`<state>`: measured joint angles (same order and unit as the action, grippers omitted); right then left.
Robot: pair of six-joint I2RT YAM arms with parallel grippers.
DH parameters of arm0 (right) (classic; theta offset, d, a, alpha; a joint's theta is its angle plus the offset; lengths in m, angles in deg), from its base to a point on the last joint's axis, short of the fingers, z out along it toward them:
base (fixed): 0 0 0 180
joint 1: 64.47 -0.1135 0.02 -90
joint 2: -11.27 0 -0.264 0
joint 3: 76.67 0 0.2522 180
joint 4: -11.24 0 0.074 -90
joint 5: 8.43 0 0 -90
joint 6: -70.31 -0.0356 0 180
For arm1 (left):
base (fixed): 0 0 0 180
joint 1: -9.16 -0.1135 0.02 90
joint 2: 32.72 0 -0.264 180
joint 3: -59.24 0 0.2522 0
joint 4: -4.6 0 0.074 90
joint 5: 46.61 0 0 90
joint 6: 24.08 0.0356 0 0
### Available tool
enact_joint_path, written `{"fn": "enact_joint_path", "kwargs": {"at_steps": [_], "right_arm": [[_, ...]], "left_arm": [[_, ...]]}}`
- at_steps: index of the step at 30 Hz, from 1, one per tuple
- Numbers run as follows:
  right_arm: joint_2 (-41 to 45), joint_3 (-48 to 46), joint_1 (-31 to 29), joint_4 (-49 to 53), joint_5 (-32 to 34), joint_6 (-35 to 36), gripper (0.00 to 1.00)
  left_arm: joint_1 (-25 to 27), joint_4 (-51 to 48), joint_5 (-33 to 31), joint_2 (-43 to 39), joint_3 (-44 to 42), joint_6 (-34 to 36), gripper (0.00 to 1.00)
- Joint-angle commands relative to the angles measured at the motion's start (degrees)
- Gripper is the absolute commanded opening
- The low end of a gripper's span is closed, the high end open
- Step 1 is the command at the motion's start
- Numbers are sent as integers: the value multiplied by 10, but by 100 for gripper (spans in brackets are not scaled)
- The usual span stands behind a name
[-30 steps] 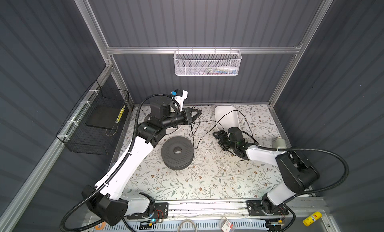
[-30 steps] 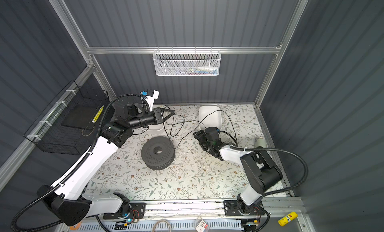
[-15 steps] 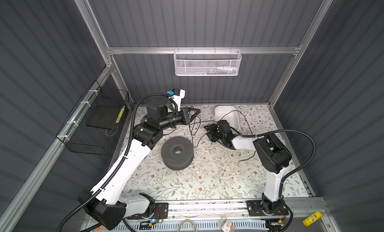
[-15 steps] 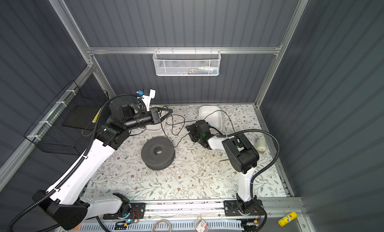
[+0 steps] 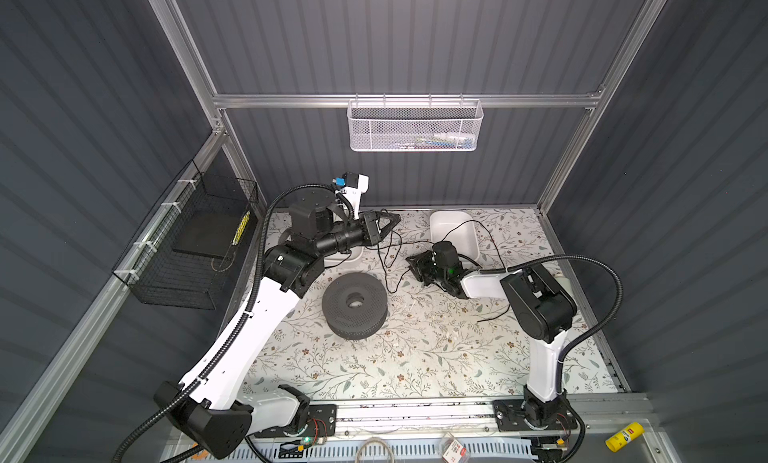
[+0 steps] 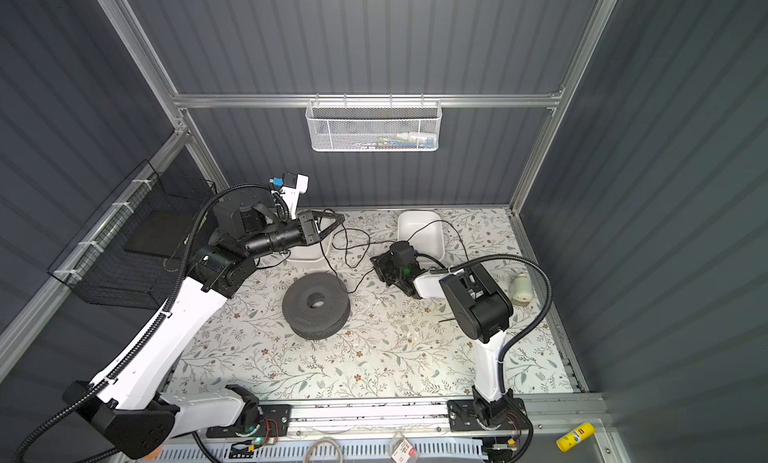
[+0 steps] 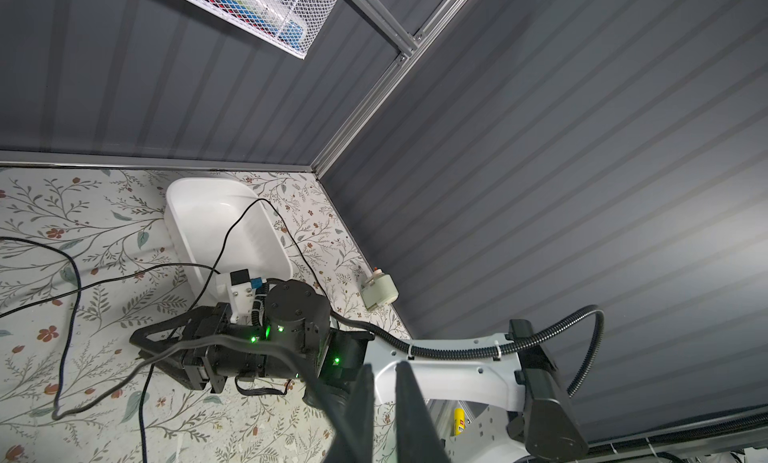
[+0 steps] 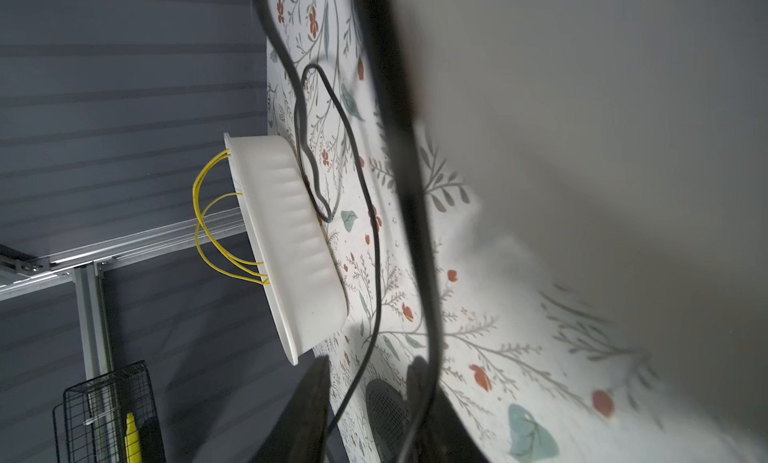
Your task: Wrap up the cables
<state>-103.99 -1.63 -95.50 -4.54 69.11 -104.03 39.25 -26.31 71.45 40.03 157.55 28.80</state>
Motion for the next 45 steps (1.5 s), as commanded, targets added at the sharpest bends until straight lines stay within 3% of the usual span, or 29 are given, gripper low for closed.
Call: {"fn": "enact_joint_path", "kwargs": {"at_steps": [1, 4, 7, 13, 18, 22, 24, 29, 32, 37, 41, 45], "right_arm": [[-13, 18, -5, 12, -13, 1, 28], [-15, 23, -6, 12, -17, 1, 26], [-3, 9, -5, 1, -13, 3, 13], [98, -62, 10, 1, -7, 49, 0], [259, -157, 47, 56, 17, 120, 0], [436, -226, 103, 190, 42, 210, 0], [524, -246, 139, 266, 37, 261, 0], [680, -281, 239, 430, 24, 366, 0], [688, -281, 282, 485, 4, 423, 0], [645, -291, 299, 464, 17, 458, 0], [546, -249, 299, 445, 13, 491, 0], [440, -199, 299, 421, 1, 512, 12]], "left_arm": [[5, 0, 0, -9, 23, 4, 13], [4, 1, -1, -8, 26, 5, 13], [5, -1, -1, -8, 26, 5, 13], [5, 2, -2, -4, 19, 12, 13], [5, 21, 9, 1, -9, 7, 14], [32, 92, 20, -6, -89, -26, 18], [74, 113, -41, -19, -132, -36, 20], [195, 139, -199, -17, -214, -27, 53], [232, 140, -264, -17, -248, -27, 68], [243, 74, -315, -40, -254, 6, 98], [243, -2, -359, -40, -215, 45, 99], [240, -55, -413, -2, -161, 93, 97]]}}
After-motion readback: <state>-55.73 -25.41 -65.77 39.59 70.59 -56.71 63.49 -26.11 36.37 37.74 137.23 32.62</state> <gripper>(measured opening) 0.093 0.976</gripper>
